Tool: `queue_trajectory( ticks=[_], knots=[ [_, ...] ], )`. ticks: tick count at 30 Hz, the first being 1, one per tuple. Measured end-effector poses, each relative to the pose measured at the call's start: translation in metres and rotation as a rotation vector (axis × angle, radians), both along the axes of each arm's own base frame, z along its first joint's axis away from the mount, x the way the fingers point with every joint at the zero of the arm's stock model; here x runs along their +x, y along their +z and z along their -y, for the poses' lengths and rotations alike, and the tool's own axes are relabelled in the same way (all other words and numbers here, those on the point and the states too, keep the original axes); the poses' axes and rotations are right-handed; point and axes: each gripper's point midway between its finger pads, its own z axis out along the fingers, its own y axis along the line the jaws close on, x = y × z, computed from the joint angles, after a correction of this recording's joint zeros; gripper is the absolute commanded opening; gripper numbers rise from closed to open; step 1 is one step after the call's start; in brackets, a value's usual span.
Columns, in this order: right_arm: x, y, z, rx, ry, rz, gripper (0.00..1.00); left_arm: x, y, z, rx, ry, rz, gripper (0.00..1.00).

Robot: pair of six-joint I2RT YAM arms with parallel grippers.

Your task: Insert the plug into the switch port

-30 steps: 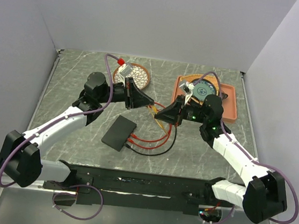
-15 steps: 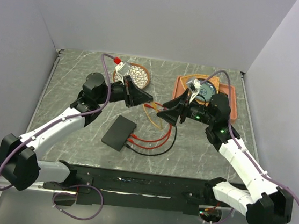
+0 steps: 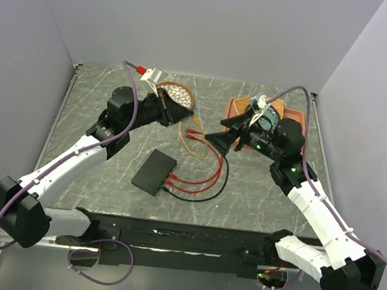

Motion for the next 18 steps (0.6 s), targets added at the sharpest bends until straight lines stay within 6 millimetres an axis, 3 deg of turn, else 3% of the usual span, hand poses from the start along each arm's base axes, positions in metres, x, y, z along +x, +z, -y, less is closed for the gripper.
queue_trajectory(
  ticks=[12, 15, 18],
  knots=[
    [0.015, 0.006, -0.033, -0.118, -0.088, 0.093, 0.89, 0.010, -0.009, -0.011, -0.032, 0.124, -0.176, 0.01],
    [0.023, 0.002, -0.039, -0.149, -0.115, 0.105, 0.73, 0.011, -0.009, -0.012, -0.031, 0.133, -0.182, 0.01],
    [0.030, -0.009, -0.043, -0.183, -0.141, 0.100, 0.69, 0.011, -0.007, -0.012, -0.025, 0.137, -0.185, 0.01]
  ],
)
